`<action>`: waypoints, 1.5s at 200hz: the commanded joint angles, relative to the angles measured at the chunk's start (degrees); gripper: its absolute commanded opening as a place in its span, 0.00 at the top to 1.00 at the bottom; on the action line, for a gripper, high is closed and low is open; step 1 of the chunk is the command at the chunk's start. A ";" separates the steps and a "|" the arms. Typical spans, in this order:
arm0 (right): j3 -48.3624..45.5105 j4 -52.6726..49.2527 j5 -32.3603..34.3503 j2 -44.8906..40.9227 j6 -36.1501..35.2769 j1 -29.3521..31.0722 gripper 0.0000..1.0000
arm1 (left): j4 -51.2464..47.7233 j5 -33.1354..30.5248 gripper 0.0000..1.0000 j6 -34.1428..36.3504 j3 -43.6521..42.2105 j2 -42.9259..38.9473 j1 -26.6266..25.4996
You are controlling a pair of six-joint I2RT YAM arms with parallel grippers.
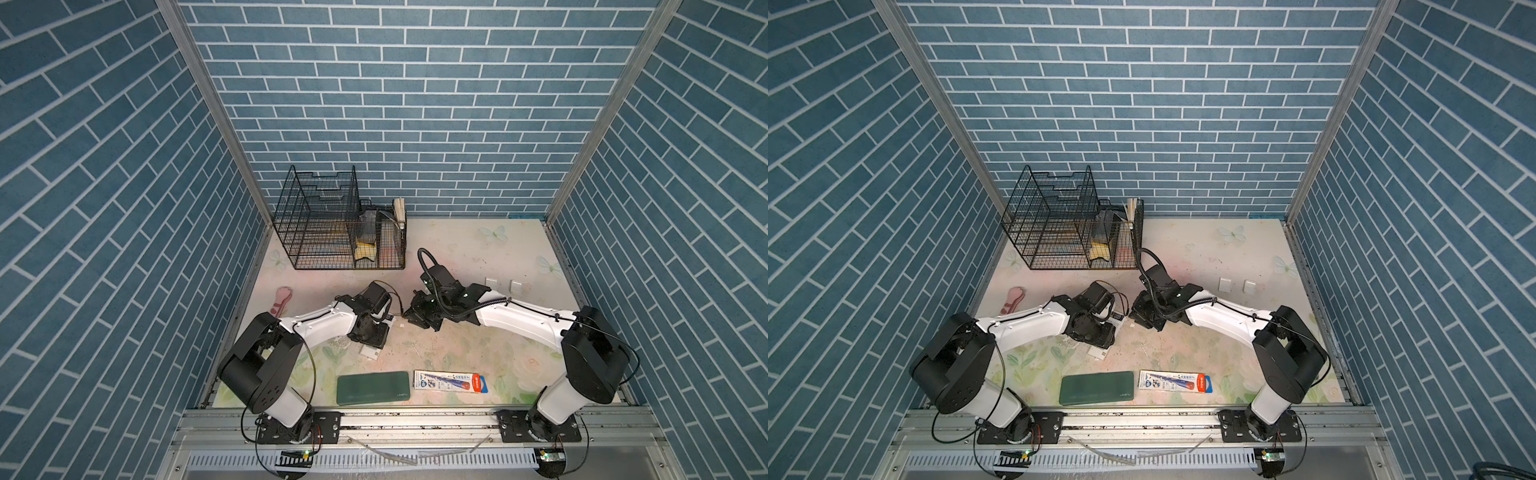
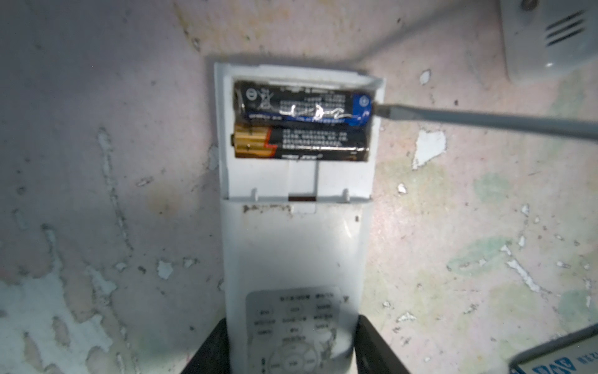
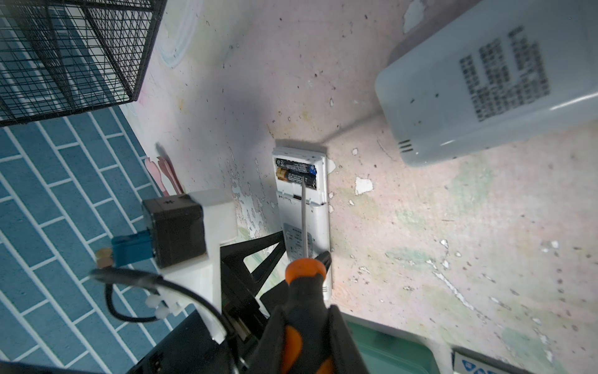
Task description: Unload the batteries from the remote control
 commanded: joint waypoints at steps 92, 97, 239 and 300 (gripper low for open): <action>-0.21 0.94 -0.33 -0.46 1.42 0.48 1.00 | -1.48 -2.28 0.42 0.10 -1.61 2.23 -0.23; -0.31 0.93 -0.24 -0.56 1.51 0.42 1.00 | -1.53 -2.29 0.42 0.14 -1.55 2.23 -0.23; -2.86 0.64 0.20 -1.19 2.71 0.73 1.00 | -1.53 -2.54 0.42 0.02 -1.59 2.53 -0.49; -2.98 1.99 -0.28 -0.57 3.02 0.73 1.00 | -1.60 -2.63 0.42 0.01 -1.57 2.75 -0.49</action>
